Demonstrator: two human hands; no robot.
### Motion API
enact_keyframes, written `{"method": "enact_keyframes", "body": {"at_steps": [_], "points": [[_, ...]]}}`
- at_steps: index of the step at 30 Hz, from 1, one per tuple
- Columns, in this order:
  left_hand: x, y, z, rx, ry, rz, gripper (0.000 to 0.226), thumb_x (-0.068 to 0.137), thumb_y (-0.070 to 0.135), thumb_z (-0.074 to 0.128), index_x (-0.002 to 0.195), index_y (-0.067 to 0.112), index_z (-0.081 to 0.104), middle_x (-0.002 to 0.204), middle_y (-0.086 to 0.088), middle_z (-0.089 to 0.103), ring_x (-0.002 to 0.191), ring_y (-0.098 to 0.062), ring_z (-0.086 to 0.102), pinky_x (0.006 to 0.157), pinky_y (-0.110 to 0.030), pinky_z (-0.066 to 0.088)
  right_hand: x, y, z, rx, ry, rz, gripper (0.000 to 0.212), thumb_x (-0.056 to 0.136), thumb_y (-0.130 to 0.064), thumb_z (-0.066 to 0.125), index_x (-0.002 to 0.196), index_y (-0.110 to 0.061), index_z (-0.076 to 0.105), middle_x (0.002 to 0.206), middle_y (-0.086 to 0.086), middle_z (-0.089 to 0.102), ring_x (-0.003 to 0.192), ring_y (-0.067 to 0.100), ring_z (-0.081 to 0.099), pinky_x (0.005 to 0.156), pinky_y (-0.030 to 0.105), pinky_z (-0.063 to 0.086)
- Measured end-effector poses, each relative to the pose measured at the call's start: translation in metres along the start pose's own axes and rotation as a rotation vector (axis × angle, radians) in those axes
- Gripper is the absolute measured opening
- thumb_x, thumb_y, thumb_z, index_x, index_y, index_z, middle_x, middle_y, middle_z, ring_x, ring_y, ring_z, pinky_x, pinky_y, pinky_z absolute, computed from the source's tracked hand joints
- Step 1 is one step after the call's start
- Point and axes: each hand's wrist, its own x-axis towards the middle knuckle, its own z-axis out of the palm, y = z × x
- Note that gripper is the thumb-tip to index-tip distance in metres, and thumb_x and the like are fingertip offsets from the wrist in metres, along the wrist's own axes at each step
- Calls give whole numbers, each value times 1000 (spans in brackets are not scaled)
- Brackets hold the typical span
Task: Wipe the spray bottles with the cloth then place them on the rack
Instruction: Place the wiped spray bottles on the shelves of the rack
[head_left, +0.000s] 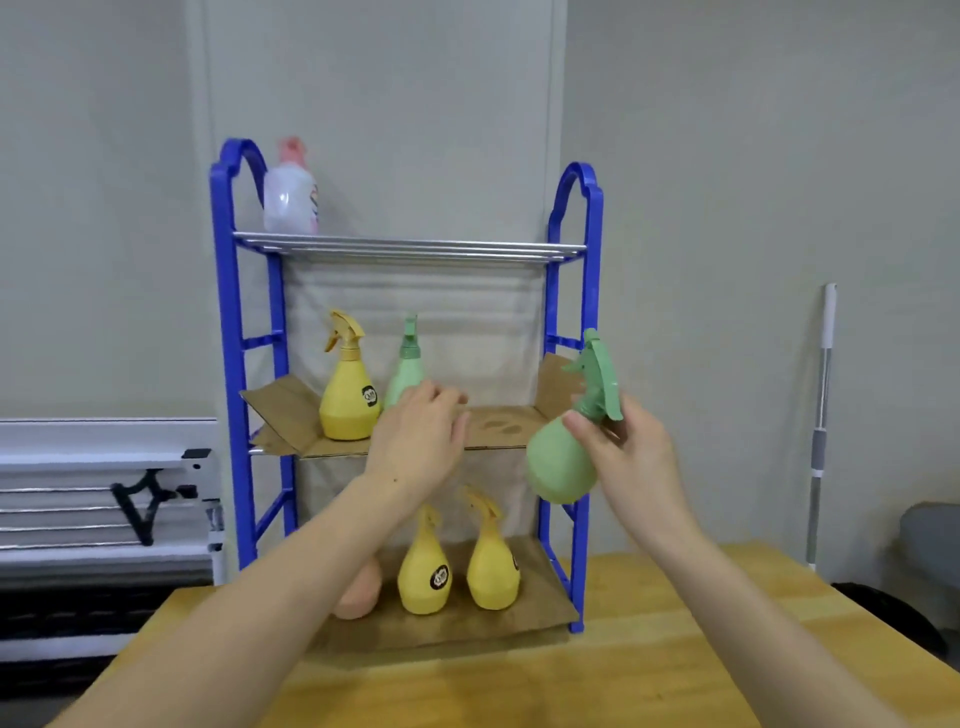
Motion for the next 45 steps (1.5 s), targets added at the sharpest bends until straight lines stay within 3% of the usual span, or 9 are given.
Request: {"method": "enact_keyframes", "body": {"at_steps": [2,7,11,17,22,27,35,40,45], "points": [[9,-16,-3,18,-23,-63,32,102,40,51,128,24,60,120,0,56,113,-25,56,79,-40,52,30,-8,16,-26,3,-41,15,93,-26,73,108,-29,69,91,-16,72,85,3,66,73,17,50],[25,-41,0,92,-141,-105,40,102,47,50,137,27,52,145,1,47,129,-24,50,86,-40,52,98,-3,62,-138,-24,-52,18,89,-44,71,97,-30,63,88,-10,70,86,14,66,77,37,55],[40,-47,2,167,-179,-123,50,100,51,51,147,36,42,159,-8,33,140,-30,40,105,-43,42,127,16,95,-139,-81,-41,15,94,-34,70,104,-25,64,94,-11,68,91,10,64,77,31,51],[47,-54,20,51,-256,-188,48,102,42,54,147,37,37,160,-13,22,140,-33,38,95,-48,53,142,55,119,-227,-134,44,25,94,-34,70,118,-25,65,101,-9,68,98,15,64,81,35,50],[51,-58,32,35,-237,-203,50,101,33,57,147,34,39,154,-13,26,138,-33,36,99,-47,50,154,70,122,-320,-127,134,35,90,-43,72,121,-27,64,109,-4,69,104,22,64,92,47,54],[55,-62,42,139,-238,-146,53,100,38,60,147,29,38,150,-21,27,143,-38,28,110,-44,40,160,75,118,-338,-194,188,44,91,-39,73,130,-22,61,115,-1,67,110,24,63,94,43,54],[62,-59,49,56,-298,-212,59,94,24,68,146,34,39,142,-15,24,131,-36,36,102,-44,47,157,79,118,-312,-211,208,46,91,-41,72,131,-22,61,123,0,68,100,17,60,86,33,50],[64,-58,48,58,-300,-223,62,93,19,68,146,34,39,140,-14,24,128,-36,39,100,-44,49,152,85,120,-343,-270,270,60,74,-46,87,122,-28,56,105,-10,64,97,14,61,87,32,52],[68,-59,48,65,-292,-206,68,88,20,75,145,38,42,146,-14,22,131,-37,41,109,-44,44,148,98,121,-404,-266,261,72,63,-55,90,120,-28,54,107,-7,66,99,16,64,89,42,56]]}}
